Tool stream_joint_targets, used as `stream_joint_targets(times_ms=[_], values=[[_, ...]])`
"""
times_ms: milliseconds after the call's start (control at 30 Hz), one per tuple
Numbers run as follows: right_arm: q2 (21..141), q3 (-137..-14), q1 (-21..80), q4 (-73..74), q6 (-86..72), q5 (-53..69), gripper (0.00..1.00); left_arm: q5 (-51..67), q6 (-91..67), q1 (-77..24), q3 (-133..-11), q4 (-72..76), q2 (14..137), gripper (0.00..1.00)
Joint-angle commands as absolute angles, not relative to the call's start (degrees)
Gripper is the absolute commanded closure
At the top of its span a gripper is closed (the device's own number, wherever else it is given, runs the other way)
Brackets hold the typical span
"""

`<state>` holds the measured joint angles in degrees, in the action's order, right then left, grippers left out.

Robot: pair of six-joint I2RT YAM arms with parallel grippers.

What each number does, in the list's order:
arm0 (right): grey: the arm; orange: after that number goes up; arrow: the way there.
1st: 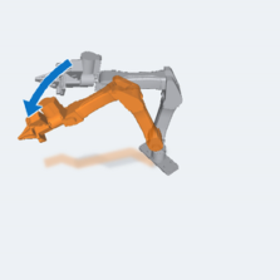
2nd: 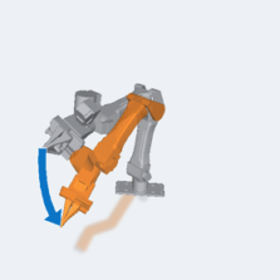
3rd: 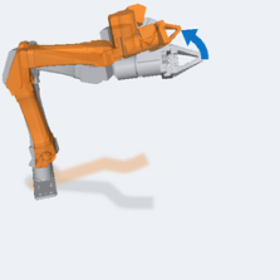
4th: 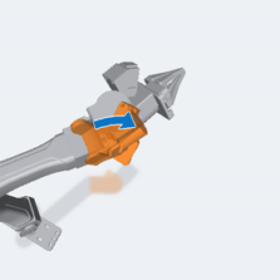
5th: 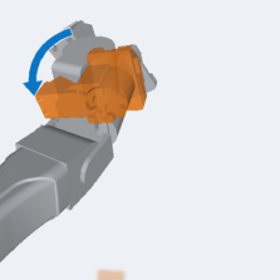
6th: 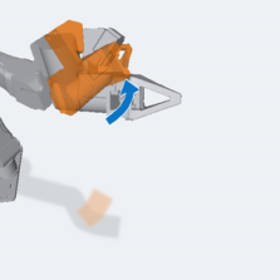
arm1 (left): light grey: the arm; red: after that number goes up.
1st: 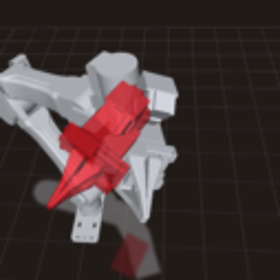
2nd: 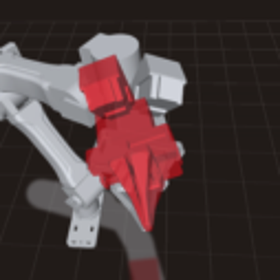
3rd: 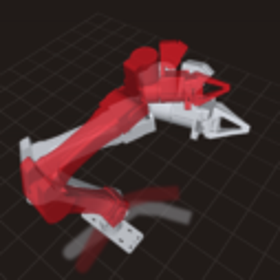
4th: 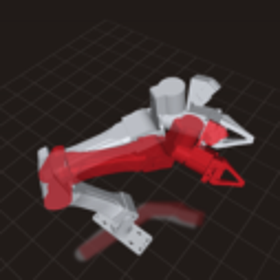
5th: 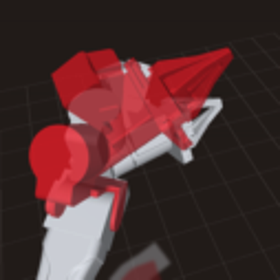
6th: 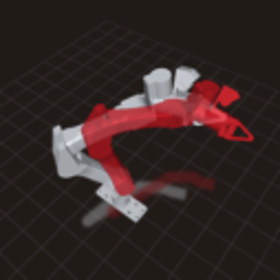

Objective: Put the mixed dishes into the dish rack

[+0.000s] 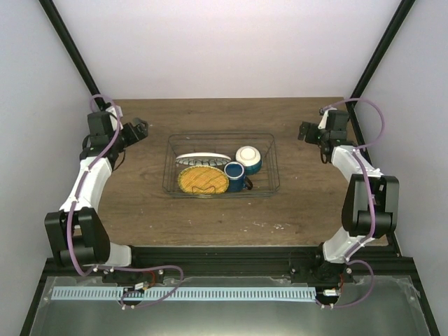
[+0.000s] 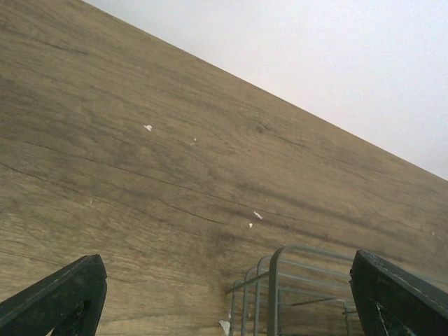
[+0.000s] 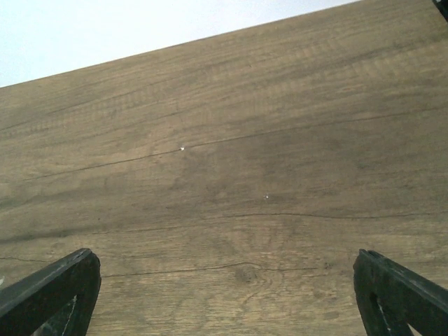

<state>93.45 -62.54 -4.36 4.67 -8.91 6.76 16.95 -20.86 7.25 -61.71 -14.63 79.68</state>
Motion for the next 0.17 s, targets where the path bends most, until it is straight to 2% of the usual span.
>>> stream_joint_targets(times_ms=[0, 133], values=[[93.8, -62.7, -4.6, 3.9, -9.7, 6.3, 0.00, 15.7, -20.1, 7.5, -61.5, -12.7, 79.4, 0.03], [93.6, -62.4, -4.6, 3.9, -9.1, 6.0, 0.00, 15.7, -19.5, 7.5, -61.0, -12.4, 78.4, 0.03]])
